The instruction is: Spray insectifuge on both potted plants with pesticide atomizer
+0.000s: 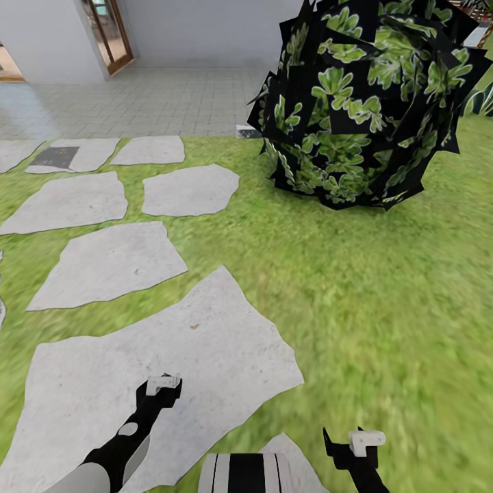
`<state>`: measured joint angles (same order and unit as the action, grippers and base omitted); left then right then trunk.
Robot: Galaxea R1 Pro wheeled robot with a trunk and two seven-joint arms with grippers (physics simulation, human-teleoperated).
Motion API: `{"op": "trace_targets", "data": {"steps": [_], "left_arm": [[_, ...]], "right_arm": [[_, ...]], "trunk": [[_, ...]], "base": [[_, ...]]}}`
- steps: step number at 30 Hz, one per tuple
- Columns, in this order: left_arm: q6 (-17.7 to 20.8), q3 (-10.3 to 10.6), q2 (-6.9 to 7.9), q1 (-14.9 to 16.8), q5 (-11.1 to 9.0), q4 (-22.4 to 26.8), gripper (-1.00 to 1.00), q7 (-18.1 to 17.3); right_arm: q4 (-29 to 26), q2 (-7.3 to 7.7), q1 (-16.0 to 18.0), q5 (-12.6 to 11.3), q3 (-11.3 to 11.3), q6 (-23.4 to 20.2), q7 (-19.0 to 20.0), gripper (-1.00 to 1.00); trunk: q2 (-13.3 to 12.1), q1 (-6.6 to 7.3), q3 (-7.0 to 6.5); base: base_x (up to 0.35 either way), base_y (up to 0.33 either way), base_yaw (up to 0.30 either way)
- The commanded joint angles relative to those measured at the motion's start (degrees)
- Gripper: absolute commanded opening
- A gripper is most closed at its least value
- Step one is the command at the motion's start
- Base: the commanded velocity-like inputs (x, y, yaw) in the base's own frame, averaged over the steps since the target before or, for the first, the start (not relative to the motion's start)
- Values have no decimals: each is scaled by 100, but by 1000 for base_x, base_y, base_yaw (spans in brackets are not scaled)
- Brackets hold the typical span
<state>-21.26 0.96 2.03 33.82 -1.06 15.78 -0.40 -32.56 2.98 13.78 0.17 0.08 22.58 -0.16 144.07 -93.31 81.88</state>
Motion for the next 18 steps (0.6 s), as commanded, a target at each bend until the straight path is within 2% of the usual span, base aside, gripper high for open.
{"op": "trace_targets", "data": {"steps": [1,18], "left_arm": [[-20,10,1,2,-11,-5,100,-4],[-36,10,8,2,-8,-43,100,-4]], "right_arm": [[4,1,2,2,1,16,-2,100],[4,1,2,1,1,16,-2,100]], "trunk": [[1,1,4],[1,1,18]], "base": [[0,0,0],[0,0,0]]}}
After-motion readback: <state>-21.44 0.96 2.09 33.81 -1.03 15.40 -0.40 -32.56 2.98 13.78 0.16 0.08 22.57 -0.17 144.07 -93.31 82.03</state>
